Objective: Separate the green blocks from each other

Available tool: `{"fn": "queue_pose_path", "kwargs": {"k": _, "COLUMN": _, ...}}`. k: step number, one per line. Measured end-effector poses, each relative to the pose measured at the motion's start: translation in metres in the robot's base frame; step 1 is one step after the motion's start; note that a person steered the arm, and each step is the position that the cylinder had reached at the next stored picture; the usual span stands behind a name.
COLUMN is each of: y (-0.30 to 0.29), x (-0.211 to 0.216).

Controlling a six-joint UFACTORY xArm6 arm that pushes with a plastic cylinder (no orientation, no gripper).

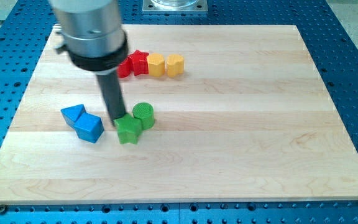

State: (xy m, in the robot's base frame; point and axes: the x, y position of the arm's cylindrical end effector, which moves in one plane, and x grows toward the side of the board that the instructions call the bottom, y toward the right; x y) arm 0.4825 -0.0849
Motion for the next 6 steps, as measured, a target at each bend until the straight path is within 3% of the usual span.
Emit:
{"fn": "queue_pose_path", "kwargs": {"k": 1, "y": 0.052, "x": -0.007}}
{"fn": "queue_pose_path", "kwargs": {"k": 4, "y": 0.104, "x": -0.126}}
{"fn": "queue_pose_path", "kwargs": {"k": 6, "y": 0.075, "x": -0.011}}
